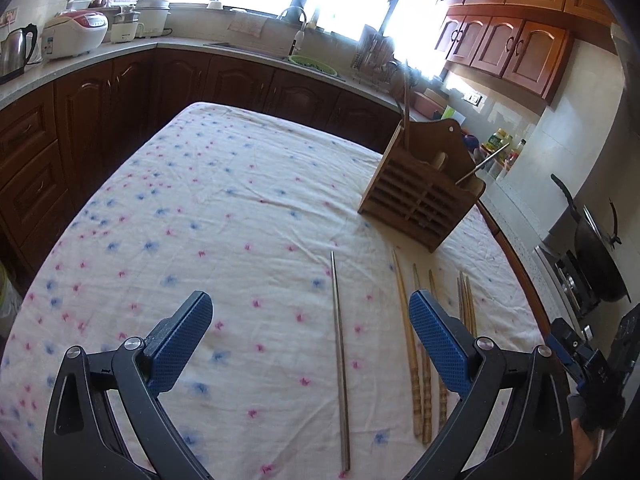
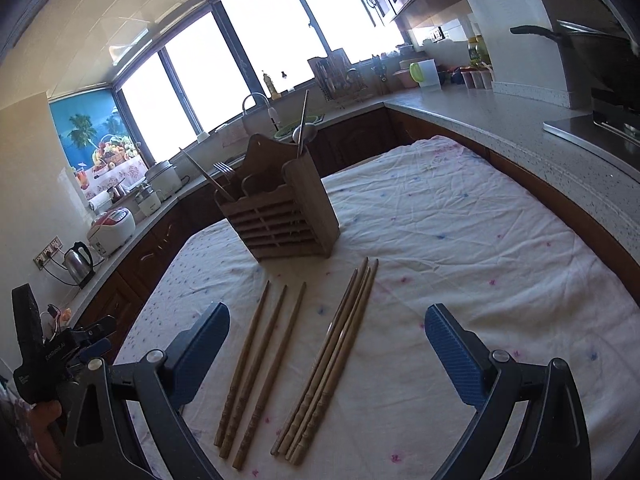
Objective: Organize utensils
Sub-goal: 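Move both open tools back to the remaining chopsticks, then grasp a bamboo chopstick with the left tool while the right tool grasps another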
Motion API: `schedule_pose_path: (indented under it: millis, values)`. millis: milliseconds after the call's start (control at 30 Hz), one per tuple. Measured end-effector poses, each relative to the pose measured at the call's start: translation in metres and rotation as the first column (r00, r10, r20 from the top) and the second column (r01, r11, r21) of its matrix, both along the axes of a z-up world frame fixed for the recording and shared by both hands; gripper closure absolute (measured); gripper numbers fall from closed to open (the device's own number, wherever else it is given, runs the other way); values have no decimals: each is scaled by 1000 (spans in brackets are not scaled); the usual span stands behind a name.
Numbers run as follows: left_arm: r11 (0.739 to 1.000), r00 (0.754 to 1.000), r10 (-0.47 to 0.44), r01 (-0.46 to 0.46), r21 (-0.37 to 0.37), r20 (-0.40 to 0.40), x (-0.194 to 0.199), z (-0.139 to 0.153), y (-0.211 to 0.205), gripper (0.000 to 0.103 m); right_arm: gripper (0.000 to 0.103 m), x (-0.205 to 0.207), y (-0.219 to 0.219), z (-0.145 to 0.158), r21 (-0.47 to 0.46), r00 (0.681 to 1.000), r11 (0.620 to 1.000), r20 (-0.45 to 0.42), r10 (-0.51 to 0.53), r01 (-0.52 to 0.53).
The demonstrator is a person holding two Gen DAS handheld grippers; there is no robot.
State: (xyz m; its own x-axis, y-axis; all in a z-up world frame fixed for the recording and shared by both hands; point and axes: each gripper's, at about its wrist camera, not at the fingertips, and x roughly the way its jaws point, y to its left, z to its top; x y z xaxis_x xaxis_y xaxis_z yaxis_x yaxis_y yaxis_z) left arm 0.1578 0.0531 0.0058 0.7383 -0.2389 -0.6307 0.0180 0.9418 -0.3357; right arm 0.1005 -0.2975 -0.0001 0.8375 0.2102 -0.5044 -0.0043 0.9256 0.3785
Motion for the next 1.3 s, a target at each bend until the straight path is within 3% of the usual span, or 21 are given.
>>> schedule_pose_path:
  millis: [400,500,733,933,1133,1300]
  values:
    - [990,990,-119,124,65,-81,21,-12,-44,3,6,18,-8,-17,-28,996,1000,-88,-4,2]
    - [986,983,-145,153,68,-109,32,-17,-56,10,14,31,-8,-22,-43,993,999,-121,-1,-5]
    - [971,966,-209,223,85,-152,65,-25,-86,29,50,67,-13,-36,-33,982,999,-191,-3,-3]
    - [960,948,-246,267,84,-201,105,-34,-109,48,72,111,-15,-49,-35,967,999,-255,-6,-3]
    - [950,934,-278,302,82,-222,132,-40,-126,53,78,136,-14,-58,-64,957,998,-290,-11,-8]
    - [939,918,-301,332,87,-257,151,-50,-141,69,87,150,-12,-66,-107,949,994,-315,-22,-13]
